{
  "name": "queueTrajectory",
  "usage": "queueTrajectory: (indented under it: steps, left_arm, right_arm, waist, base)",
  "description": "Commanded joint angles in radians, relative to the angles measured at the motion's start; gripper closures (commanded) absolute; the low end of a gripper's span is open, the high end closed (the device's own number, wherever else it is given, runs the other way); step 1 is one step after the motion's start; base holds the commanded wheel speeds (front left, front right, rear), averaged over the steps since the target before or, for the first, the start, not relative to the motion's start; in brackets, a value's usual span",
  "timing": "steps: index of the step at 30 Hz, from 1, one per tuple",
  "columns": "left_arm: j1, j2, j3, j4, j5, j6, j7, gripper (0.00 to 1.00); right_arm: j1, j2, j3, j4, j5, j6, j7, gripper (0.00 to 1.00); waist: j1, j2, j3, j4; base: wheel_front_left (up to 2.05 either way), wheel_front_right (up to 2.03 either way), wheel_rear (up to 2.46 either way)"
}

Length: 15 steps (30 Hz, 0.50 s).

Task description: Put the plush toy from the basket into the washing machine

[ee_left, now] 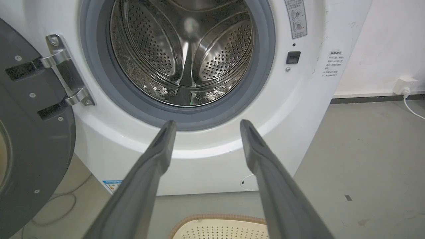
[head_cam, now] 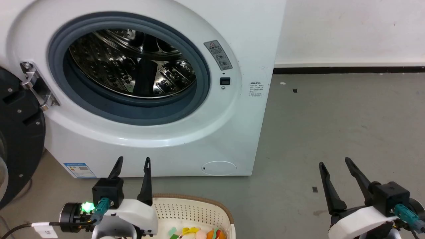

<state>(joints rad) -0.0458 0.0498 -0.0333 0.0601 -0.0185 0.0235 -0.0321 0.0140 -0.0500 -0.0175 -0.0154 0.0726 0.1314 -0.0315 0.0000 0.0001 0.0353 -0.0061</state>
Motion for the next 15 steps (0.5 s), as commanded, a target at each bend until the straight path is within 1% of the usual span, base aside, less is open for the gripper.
queueTrajectory:
  steps: [1, 7, 15]
  left_arm:
    - [-0.025, 0.000, -0.007, 0.017, -0.008, 0.003, -0.010, 0.00]
    - [-0.072, 0.000, -0.025, 0.103, -0.013, -0.005, -0.023, 0.00]
    - [-0.147, 0.000, -0.056, 0.249, -0.036, -0.028, -0.030, 0.00]
  right_arm:
    - [-0.012, 0.000, -0.004, -0.009, 0.012, 0.000, -0.012, 0.00]
    - [-0.033, 0.000, -0.012, -0.017, 0.037, 0.000, -0.024, 0.00]
    - [-0.065, 0.000, -0.016, -0.031, 0.071, 0.000, -0.041, 0.00]
  waist:
    - [0.0000, -0.0001, 0.013, -0.004]
    - [0.0000, -0.0001, 0.062, -0.019]
    - [0.0000, -0.0001, 0.134, -0.039]
  base:
    - [0.00, 0.00, 0.00]
    - [0.00, 0.00, 0.00]
    - [0.00, 0.00, 0.00]
